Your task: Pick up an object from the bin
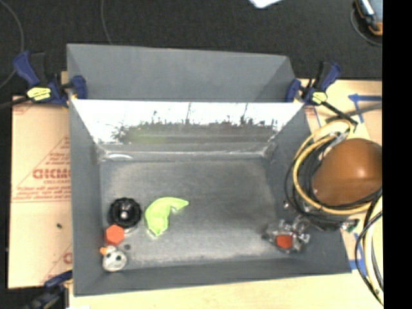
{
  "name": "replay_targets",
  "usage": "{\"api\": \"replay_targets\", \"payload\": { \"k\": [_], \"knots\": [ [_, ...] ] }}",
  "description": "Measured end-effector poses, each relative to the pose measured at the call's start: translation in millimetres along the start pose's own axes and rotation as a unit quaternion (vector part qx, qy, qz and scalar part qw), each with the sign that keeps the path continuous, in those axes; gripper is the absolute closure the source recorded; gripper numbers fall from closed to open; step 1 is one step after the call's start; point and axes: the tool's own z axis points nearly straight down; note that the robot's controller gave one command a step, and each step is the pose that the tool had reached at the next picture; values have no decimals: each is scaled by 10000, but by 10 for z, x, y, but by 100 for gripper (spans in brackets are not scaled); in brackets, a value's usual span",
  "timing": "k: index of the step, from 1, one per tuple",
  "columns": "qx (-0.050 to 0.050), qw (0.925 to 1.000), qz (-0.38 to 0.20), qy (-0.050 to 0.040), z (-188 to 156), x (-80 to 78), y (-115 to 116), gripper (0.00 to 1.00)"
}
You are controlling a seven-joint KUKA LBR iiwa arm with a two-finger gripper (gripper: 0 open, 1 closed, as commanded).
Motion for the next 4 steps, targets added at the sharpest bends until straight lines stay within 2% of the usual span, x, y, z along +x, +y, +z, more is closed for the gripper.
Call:
{"api": "replay_targets", "payload": {
  "k": [2,4],
  "knots": [
    [35,10000,10,-2,-95,12,-18,100],
    [27,10000,26,1,-308,16,-15,100]
  ]
}}
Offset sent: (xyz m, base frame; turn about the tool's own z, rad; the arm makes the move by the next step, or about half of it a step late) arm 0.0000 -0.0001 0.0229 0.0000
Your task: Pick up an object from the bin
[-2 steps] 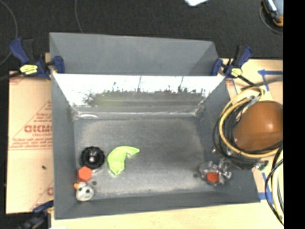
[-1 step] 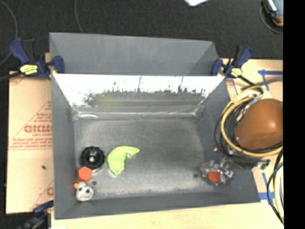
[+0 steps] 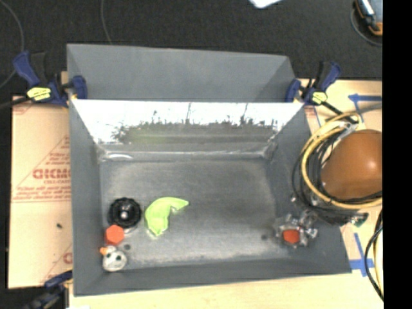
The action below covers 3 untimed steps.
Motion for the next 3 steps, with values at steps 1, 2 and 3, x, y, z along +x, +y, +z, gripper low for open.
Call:
{"api": "replay_targets", "payload": {
  "k": [1,2,3],
  "knots": [
    [20,10000,7,-8,-109,-4,-10,100],
    [-5,10000,10,-2,-198,-3,-1,100],
    [-20,10000,7,3,-384,-5,8,100]
  ]
}}
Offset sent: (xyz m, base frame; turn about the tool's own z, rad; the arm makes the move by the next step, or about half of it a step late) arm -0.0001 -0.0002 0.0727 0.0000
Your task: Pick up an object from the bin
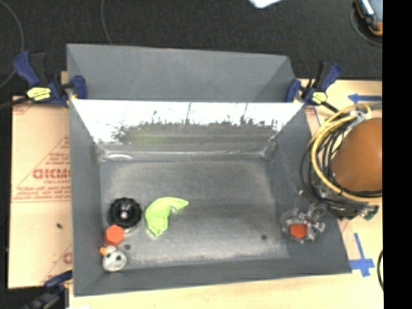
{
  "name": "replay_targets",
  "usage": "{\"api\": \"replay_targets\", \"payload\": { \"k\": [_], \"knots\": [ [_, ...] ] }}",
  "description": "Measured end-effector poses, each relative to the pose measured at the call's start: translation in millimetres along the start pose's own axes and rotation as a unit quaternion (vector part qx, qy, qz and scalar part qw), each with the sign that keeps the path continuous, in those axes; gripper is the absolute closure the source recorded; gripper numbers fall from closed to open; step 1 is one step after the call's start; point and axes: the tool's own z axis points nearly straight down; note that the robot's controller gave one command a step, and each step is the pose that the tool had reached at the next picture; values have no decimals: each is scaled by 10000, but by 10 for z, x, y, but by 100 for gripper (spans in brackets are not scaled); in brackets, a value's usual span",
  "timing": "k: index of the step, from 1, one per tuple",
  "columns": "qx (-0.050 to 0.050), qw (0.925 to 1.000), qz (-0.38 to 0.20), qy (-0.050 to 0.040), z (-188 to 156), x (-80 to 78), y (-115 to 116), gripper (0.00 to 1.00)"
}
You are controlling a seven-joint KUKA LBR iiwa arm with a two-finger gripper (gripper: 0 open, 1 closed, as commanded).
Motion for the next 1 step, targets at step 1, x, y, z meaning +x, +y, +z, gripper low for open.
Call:
{"api": "replay_targets", "payload": {
  "k": [1],
  "knots": [
    [22,10000,2,-4,-166,-3,-11,100]
  ]
}}
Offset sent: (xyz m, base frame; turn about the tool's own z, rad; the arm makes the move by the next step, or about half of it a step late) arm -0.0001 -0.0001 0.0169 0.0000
